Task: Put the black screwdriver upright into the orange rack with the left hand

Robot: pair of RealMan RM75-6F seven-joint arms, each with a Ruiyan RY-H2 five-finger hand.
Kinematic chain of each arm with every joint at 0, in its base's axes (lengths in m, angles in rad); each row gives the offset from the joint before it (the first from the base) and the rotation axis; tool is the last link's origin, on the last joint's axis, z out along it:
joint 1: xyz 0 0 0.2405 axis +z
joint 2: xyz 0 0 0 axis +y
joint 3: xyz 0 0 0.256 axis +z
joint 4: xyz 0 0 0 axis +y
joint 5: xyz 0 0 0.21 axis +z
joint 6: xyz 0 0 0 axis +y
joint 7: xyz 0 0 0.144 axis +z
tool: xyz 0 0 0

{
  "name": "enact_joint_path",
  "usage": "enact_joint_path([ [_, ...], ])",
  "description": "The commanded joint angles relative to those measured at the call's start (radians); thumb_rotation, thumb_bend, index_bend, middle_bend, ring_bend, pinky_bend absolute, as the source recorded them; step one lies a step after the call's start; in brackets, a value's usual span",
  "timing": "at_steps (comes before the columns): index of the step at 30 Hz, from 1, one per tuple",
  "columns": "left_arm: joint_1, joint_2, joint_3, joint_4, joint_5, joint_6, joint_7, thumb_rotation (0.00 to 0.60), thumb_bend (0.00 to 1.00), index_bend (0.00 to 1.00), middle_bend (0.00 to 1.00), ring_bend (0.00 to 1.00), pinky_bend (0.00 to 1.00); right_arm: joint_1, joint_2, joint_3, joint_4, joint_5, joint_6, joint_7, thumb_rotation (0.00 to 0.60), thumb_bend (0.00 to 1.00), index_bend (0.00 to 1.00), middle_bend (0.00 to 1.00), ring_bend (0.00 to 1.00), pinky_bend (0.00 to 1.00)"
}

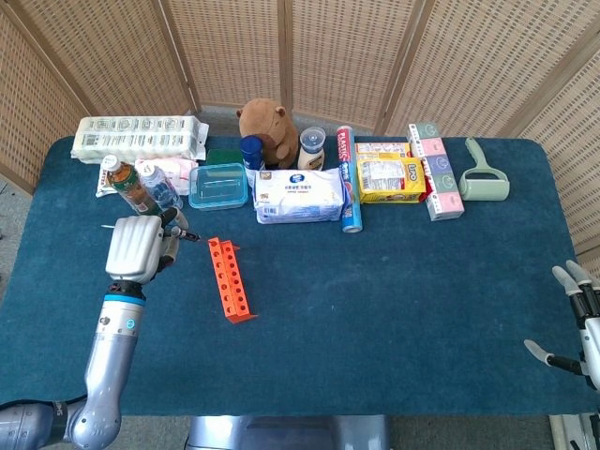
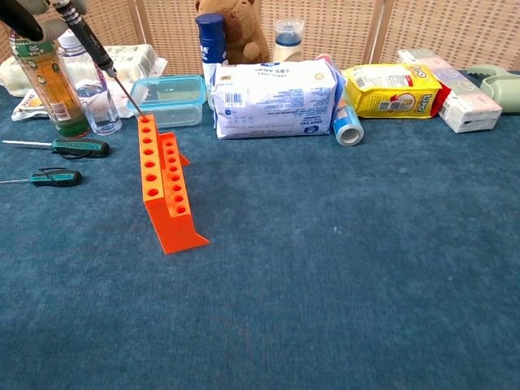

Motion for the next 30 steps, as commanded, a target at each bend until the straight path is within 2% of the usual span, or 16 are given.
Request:
enact_joint_path([
  [1, -0.003, -0.004, -0.002, 0.008, -0.009, -0.001, 0.000, 0.600, 0.43, 0.50, 1.00, 1.00, 0.98, 0.000, 0.000, 0.000, 0.000, 0.000, 0.000, 0.000, 0.600, 0.00, 0.02, 0.00, 0.00, 0.00],
  [30, -0.096, -0.084, -0.059, 0.176, -0.195, -0.079, 0.013, 0.600, 0.43, 0.50, 1.00, 1.00, 0.98, 0.007, -0.003, 0.002, 0.002, 0.012, -0.019, -0.010, 0.600, 0.00, 0.02, 0.00, 0.00, 0.00],
])
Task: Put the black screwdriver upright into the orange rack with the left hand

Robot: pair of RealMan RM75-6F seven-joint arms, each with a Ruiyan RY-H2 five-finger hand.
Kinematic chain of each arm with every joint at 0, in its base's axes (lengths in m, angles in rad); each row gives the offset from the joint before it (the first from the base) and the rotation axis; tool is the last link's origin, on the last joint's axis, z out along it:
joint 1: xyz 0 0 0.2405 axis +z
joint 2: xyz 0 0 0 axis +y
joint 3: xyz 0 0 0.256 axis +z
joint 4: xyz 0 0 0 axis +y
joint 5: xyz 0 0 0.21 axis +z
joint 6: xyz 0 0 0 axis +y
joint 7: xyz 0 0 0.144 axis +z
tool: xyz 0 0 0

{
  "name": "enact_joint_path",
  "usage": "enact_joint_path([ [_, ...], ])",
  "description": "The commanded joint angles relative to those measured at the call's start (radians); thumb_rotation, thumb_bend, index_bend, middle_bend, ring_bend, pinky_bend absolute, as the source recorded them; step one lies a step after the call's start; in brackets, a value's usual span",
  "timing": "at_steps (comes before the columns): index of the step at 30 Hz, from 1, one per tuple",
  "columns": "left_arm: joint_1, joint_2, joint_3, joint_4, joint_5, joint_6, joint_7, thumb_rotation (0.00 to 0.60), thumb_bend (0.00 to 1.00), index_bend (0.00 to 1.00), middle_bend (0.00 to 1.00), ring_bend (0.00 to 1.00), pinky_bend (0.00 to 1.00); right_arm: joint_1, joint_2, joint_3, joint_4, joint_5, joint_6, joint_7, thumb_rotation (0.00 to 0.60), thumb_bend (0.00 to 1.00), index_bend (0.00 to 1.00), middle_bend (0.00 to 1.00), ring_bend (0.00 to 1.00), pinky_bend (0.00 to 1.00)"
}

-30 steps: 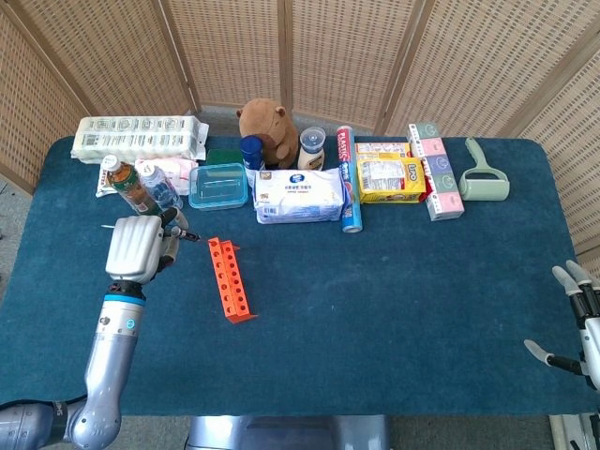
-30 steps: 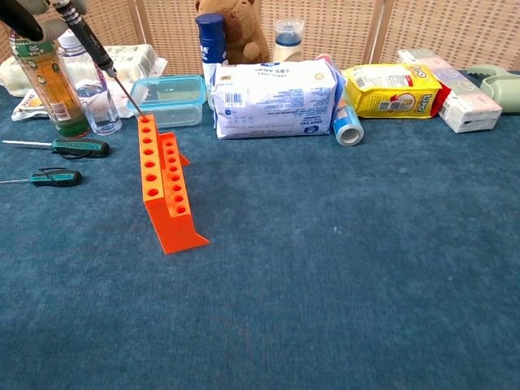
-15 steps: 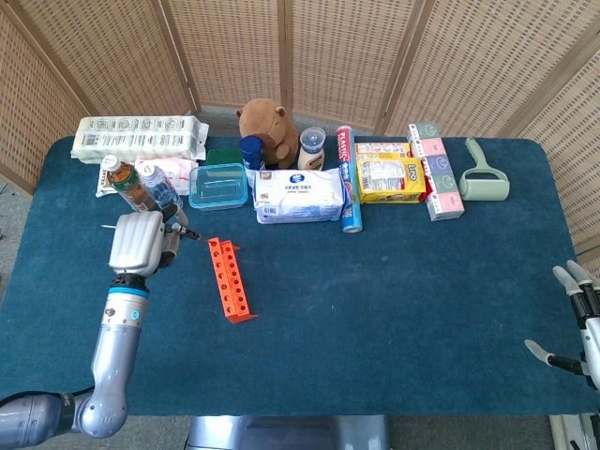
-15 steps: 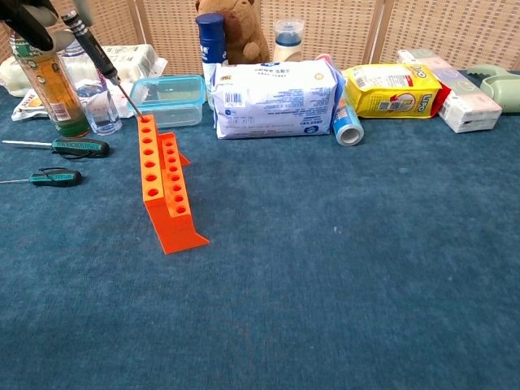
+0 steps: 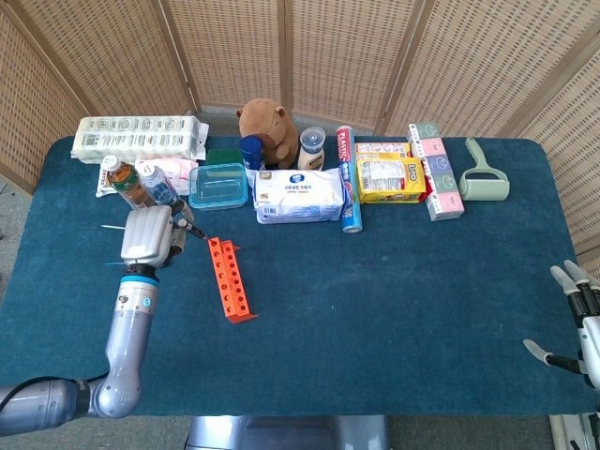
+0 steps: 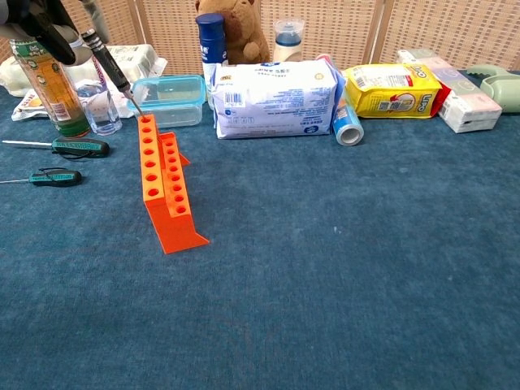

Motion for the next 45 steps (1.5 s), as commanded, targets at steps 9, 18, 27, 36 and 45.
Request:
enact_joint_path([
  [9, -0.032, -0.015, 0.005, 0.002, -0.036, 0.005, 0.044, 0.600, 0.43, 0.50, 1.00, 1.00, 0.98, 0.001, 0.000, 0.001, -0.001, 0.003, -0.002, -0.001, 0.600, 0.00, 0.02, 0.00, 0.00, 0.00],
  [18, -0.047, -0.023, 0.019, -0.005, -0.066, 0.027, 0.085, 0.600, 0.43, 0.50, 1.00, 1.00, 0.98, -0.002, 0.004, 0.002, -0.001, 0.001, 0.005, 0.009, 0.600, 0.00, 0.02, 0.00, 0.00, 0.00],
  [27, -0.060, -0.034, 0.026, 0.006, -0.076, 0.033, 0.100, 0.600, 0.43, 0.50, 1.00, 1.00, 0.98, -0.002, 0.006, 0.001, 0.000, 0.000, 0.004, 0.013, 0.598, 0.00, 0.02, 0.00, 0.00, 0.00],
  [36, -0.073, -0.047, 0.040, 0.023, -0.077, 0.054, 0.132, 0.600, 0.43, 0.50, 1.00, 1.00, 0.98, -0.003, 0.007, 0.001, 0.001, -0.001, 0.006, 0.019, 0.600, 0.00, 0.02, 0.00, 0.00, 0.00],
  [45, -0.079, -0.066, 0.054, 0.049, -0.075, 0.061, 0.151, 0.600, 0.43, 0.50, 1.00, 1.00, 0.98, -0.003, 0.008, 0.002, 0.002, -0.001, 0.007, 0.024, 0.600, 0.00, 0.02, 0.00, 0.00, 0.00],
])
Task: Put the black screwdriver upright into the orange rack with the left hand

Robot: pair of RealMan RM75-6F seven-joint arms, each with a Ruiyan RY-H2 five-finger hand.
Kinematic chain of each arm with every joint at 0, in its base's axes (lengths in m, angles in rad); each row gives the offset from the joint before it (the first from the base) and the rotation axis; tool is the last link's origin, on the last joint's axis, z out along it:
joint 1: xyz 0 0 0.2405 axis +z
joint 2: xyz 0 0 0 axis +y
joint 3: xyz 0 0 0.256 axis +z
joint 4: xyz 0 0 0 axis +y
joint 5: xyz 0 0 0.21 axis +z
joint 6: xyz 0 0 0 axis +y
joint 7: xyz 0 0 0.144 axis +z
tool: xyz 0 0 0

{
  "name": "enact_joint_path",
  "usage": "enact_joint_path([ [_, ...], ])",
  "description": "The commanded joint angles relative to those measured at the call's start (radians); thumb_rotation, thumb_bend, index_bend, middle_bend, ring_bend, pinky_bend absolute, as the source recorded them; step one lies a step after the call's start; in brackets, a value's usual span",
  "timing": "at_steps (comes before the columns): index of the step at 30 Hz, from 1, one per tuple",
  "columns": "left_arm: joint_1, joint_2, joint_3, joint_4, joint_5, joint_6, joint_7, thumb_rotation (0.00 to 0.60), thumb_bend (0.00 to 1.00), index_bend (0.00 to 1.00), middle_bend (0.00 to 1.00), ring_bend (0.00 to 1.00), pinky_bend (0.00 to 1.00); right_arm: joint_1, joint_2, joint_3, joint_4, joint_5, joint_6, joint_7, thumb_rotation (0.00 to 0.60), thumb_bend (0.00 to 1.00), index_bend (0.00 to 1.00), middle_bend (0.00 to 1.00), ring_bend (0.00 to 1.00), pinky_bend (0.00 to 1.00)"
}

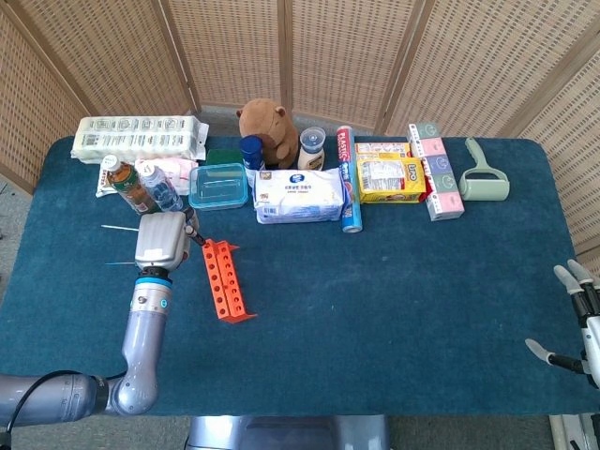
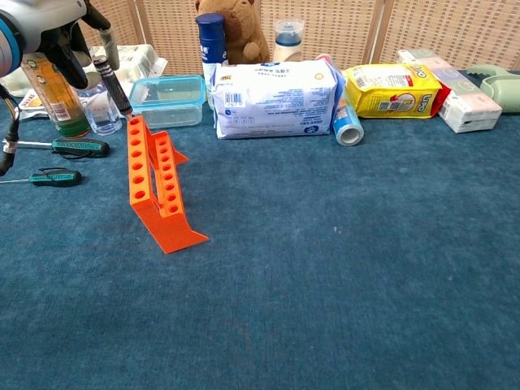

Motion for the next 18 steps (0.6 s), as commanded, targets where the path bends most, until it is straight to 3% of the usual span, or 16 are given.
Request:
enact_joint_path([
  [1, -0.002, -0.005, 0.003, 0.006, 0.002, 0.001, 0.004, 0.600, 0.43, 0.50, 1.00, 1.00, 0.98, -0.001, 0.000, 0.000, 0.000, 0.000, 0.001, 0.001, 0.600, 0.00, 0.02, 0.00, 0.00, 0.00],
  [9, -0.003, -0.003, 0.008, -0.003, 0.017, -0.001, 0.006, 0.600, 0.42, 0.40, 1.00, 1.00, 0.98, -0.001, 0.002, 0.001, 0.001, 0.002, 0.002, 0.008, 0.600, 0.00, 0.02, 0.00, 0.00, 0.00],
  [18, -0.009, 0.032, 0.007, -0.056, -0.040, 0.001, 0.070, 0.600, 0.37, 0.18, 1.00, 1.00, 0.97, -0.003, 0.004, 0.001, 0.002, -0.001, 0.006, 0.013, 0.600, 0.00, 0.02, 0.00, 0.00, 0.00],
])
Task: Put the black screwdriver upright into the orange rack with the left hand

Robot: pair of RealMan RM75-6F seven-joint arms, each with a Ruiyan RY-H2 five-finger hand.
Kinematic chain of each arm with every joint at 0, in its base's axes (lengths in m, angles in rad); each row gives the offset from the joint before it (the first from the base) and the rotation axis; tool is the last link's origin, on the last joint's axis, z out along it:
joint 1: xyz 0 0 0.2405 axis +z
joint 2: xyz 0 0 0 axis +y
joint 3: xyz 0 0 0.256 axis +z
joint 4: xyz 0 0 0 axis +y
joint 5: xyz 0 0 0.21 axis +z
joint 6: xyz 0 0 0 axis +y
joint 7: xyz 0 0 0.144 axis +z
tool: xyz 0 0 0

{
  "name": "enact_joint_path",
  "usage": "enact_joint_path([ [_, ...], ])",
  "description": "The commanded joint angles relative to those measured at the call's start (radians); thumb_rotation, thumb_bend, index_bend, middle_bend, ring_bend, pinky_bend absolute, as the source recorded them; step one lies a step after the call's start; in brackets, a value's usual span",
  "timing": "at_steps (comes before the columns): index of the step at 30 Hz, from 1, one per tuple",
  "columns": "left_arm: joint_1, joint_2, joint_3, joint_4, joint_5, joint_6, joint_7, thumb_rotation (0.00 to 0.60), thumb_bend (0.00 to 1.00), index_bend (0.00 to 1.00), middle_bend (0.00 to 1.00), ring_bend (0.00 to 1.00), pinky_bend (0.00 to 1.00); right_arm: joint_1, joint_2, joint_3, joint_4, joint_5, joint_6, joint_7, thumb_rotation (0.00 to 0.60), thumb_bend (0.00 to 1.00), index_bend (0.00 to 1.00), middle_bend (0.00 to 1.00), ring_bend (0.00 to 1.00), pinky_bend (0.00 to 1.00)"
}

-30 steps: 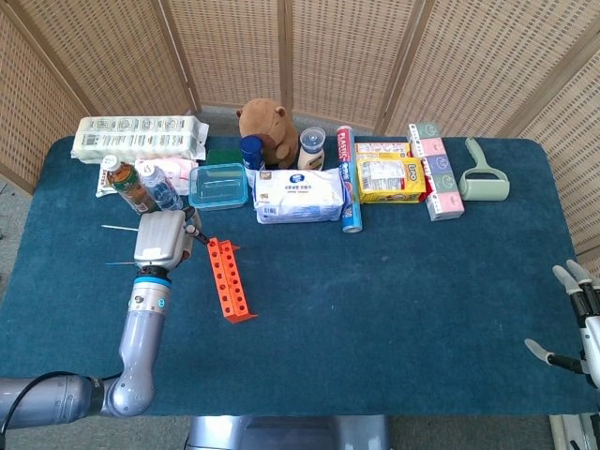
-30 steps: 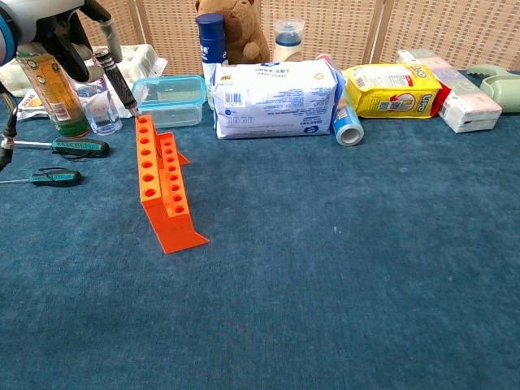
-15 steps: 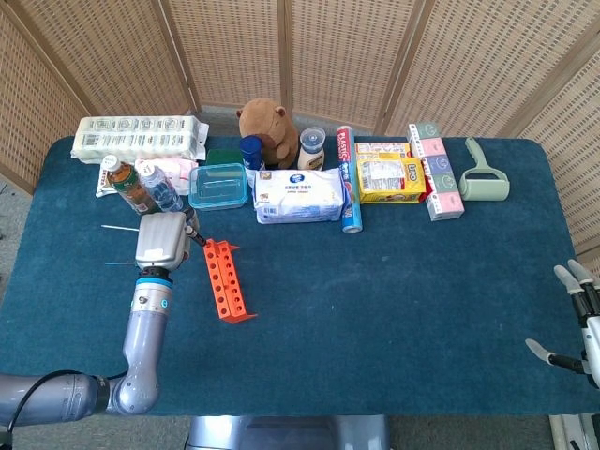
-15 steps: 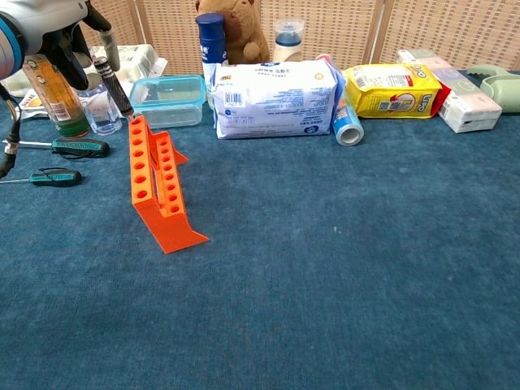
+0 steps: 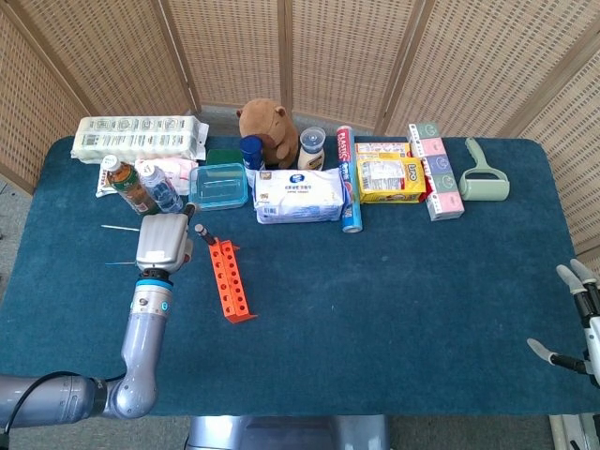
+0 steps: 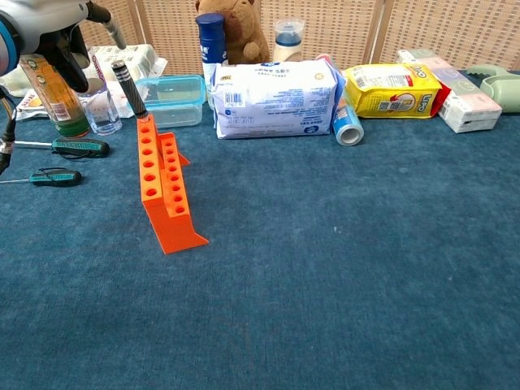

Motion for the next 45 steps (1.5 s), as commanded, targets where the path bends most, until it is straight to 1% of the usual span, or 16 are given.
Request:
enact_joint_path([
  [1, -0.002, 0.013, -0.007, -0.021, -0.011, -0.002, 0.001, 0.600, 0.36, 0.17, 1.00, 1.00, 0.97, -0.001, 0.000, 0.000, 0.000, 0.000, 0.001, 0.001, 0.600, 0.00, 0.02, 0.00, 0.00, 0.00],
  [4, 0.001, 0.020, -0.007, -0.027, 0.014, -0.004, -0.020, 0.600, 0.35, 0.13, 1.00, 1.00, 0.97, 0.000, 0.000, 0.001, 0.000, 0.001, 0.000, 0.000, 0.600, 0.00, 0.02, 0.00, 0.00, 0.00],
  [9, 0.024, 0.051, -0.003, -0.053, 0.072, -0.025, -0.095, 0.600, 0.34, 0.13, 1.00, 1.00, 0.97, 0.000, 0.001, 0.001, 0.000, 0.002, 0.000, 0.003, 0.600, 0.00, 0.02, 0.00, 0.00, 0.00],
  [14, 0.054, 0.139, 0.020, -0.121, 0.067, -0.088, -0.131, 0.600, 0.28, 0.13, 1.00, 1.00, 0.97, 0.000, 0.003, 0.001, 0.000, 0.004, -0.001, 0.006, 0.600, 0.00, 0.02, 0.00, 0.00, 0.00],
  [19, 0.079, 0.225, 0.045, -0.168, 0.048, -0.174, -0.185, 0.600, 0.28, 0.13, 1.00, 1.00, 0.97, 0.000, 0.002, -0.001, -0.002, 0.000, -0.002, 0.001, 0.600, 0.00, 0.02, 0.00, 0.00, 0.00],
  [25, 0.111, 0.295, 0.086, -0.195, 0.054, -0.217, -0.239, 0.600, 0.28, 0.13, 1.00, 1.00, 0.97, 0.001, -0.001, -0.001, -0.005, 0.002, -0.005, -0.009, 0.600, 0.00, 0.02, 0.00, 0.00, 0.00],
  [35, 0.114, 0.299, 0.106, -0.150, 0.059, -0.255, -0.293, 0.600, 0.29, 0.13, 1.00, 1.00, 0.97, 0.001, -0.006, -0.002, -0.008, 0.000, -0.006, -0.026, 0.600, 0.00, 0.02, 0.00, 0.00, 0.00],
  [45, 0.082, 0.249, 0.110, -0.116, 0.054, -0.267, -0.288, 0.600, 0.29, 0.13, 1.00, 1.00, 0.97, 0.001, -0.004, 0.000, -0.007, 0.004, -0.005, -0.018, 0.600, 0.00, 0.02, 0.00, 0.00, 0.00],
])
